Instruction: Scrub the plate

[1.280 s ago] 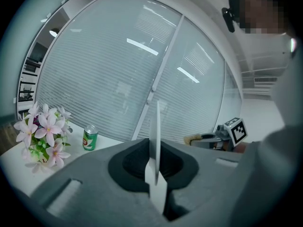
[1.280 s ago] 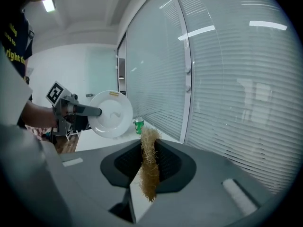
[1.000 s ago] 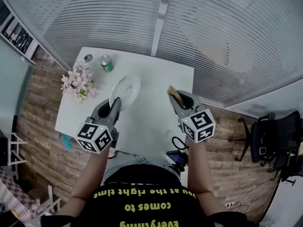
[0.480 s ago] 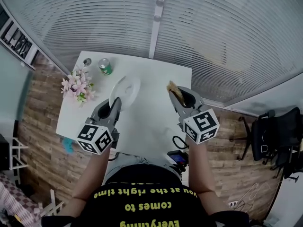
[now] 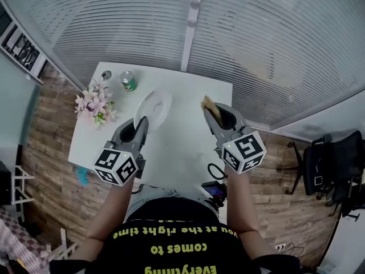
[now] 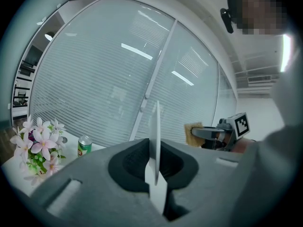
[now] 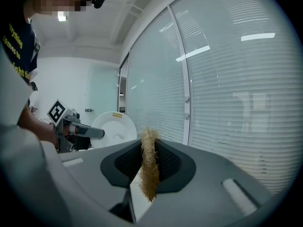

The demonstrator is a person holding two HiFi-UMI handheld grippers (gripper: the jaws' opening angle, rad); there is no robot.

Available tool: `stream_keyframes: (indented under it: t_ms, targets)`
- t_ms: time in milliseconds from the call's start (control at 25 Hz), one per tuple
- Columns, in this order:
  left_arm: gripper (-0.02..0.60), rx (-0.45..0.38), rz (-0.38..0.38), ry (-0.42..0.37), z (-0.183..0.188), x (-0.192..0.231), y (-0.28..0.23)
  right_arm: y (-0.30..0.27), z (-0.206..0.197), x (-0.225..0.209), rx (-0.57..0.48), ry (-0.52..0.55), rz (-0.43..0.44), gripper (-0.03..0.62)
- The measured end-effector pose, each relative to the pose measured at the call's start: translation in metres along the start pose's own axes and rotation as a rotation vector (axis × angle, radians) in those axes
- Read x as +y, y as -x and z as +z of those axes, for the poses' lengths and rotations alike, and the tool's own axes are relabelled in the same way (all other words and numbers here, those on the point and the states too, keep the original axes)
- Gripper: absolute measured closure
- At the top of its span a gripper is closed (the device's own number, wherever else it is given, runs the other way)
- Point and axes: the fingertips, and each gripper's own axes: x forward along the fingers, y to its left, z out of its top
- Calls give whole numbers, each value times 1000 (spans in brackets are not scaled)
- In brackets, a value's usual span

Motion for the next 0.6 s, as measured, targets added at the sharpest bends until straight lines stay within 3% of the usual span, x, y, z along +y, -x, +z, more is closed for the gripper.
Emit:
stream_keyframes:
  t_ms: [600]
  targets:
    - [561,9,-26,3,-5,-2,-9,0,3,0,-21,-6,-4,528]
